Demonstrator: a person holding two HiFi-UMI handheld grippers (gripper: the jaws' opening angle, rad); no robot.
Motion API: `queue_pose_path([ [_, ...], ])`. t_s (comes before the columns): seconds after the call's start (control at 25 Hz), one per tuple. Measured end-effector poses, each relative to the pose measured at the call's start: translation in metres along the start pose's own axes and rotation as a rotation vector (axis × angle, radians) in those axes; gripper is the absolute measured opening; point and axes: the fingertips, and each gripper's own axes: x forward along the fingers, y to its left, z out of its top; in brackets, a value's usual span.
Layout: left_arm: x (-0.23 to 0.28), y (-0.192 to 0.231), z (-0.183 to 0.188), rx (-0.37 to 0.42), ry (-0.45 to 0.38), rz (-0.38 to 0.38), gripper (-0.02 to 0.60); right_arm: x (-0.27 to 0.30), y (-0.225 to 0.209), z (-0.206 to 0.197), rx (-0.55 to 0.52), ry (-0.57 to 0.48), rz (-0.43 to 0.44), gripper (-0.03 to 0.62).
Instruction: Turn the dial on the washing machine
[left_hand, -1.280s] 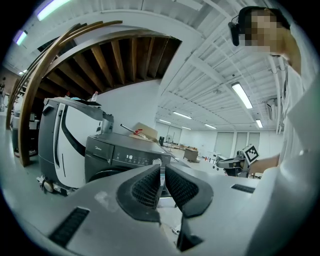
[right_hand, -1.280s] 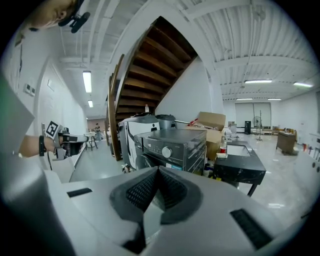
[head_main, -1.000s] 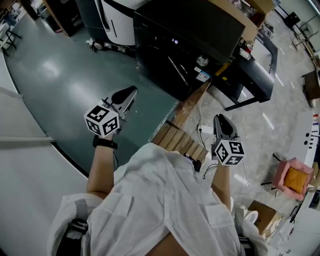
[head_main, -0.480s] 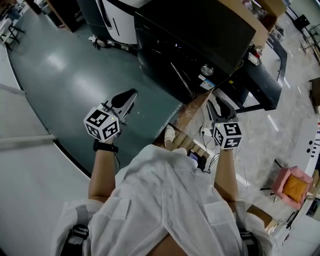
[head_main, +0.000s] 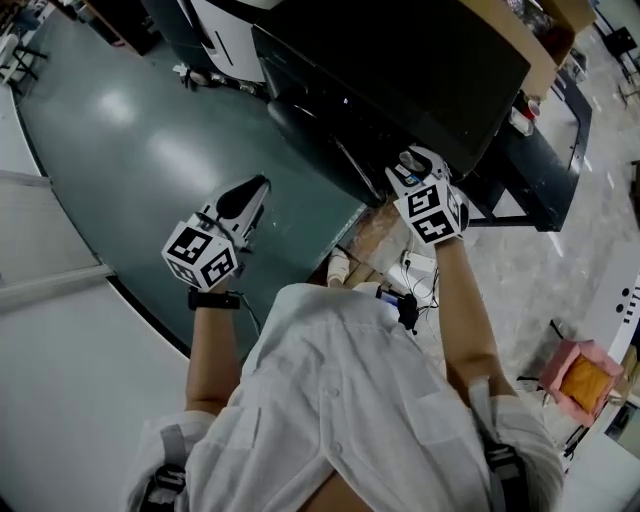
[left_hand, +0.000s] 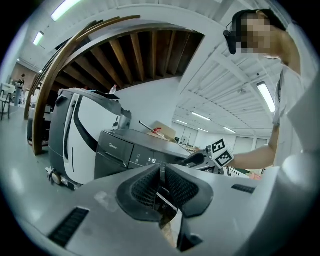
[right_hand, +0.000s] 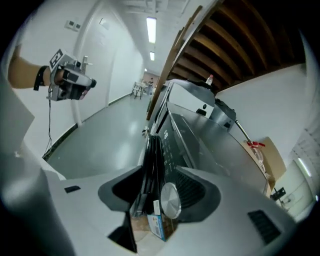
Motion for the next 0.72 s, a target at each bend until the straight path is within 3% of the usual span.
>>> queue_pose_path([
  [0.12, 0.010, 0.004, -0.003, -0.012, 0.006, 0.010, 0.029, 0.016, -0.003, -0.013, -0.055, 0.070, 0.008, 0.212],
  [0.24, 0.018, 0.006, -0.004, -0.017, 0.010, 0.015, 0.029, 0.011, -0.006, -0.020, -0.053, 0.046, -0.022, 0.215],
  [0.4, 0.028, 0.006, -0.002, -0.016, 0.011, 0.008, 0.029, -0.005, -0.010, -0.033, 0.013, 0.024, -0.051, 0.221],
  [0.72, 0.044, -0.010, -0.003, 0.005, 0.038, -0.037, 0.029, -0.006, 0.000, -0.071, 0.167, 0.034, -0.025, 0.252],
])
